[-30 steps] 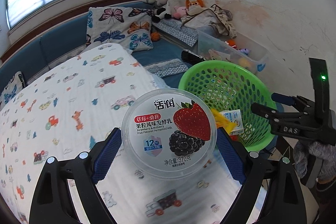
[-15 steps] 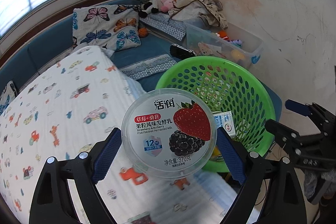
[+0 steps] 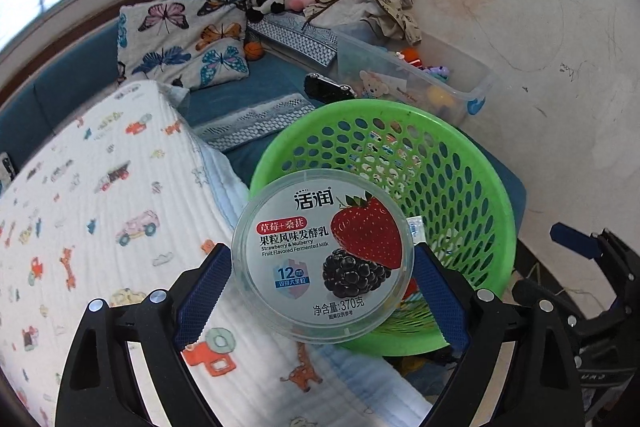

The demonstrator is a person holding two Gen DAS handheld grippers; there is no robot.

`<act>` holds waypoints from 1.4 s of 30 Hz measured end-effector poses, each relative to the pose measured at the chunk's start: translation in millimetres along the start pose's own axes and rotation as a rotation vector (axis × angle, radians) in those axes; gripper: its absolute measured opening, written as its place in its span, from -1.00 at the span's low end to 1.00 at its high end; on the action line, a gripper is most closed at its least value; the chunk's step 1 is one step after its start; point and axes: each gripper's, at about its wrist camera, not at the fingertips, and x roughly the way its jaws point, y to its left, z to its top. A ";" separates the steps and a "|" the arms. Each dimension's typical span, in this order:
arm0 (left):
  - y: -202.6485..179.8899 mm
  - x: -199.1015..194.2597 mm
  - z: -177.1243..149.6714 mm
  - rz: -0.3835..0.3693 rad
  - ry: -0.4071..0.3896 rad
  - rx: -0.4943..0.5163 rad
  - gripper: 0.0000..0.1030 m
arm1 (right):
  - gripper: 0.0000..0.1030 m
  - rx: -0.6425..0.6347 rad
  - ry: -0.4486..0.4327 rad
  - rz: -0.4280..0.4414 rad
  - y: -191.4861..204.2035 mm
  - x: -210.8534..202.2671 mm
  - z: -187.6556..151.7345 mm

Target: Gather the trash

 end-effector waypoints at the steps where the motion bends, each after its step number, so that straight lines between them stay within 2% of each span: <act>1: 0.7 -0.2 -0.7 -0.006 -0.001 -0.008 0.73 | 0.75 0.001 -0.001 0.000 -0.3 -1.4 -1.2; 6: 0.0 -7.8 -5.4 -0.029 -0.023 -0.003 0.77 | 0.75 -0.004 -0.010 -0.002 3.4 -5.7 -5.1; 16: 13.1 -31.7 -19.0 -0.022 -0.058 -0.026 0.77 | 0.75 -0.016 -0.027 0.028 18.8 -17.6 -8.3; 22: 30.1 -51.7 -36.9 0.012 -0.078 -0.060 0.78 | 0.75 -0.020 -0.039 0.056 33.4 -25.6 -11.4; 32: 57.5 -96.9 -73.5 0.115 -0.133 -0.115 0.83 | 0.75 -0.053 -0.021 0.090 70.1 -30.3 -22.2; 42: 94.6 -147.2 -120.1 0.196 -0.187 -0.228 0.86 | 0.75 -0.084 -0.025 0.159 115.5 -45.6 -32.8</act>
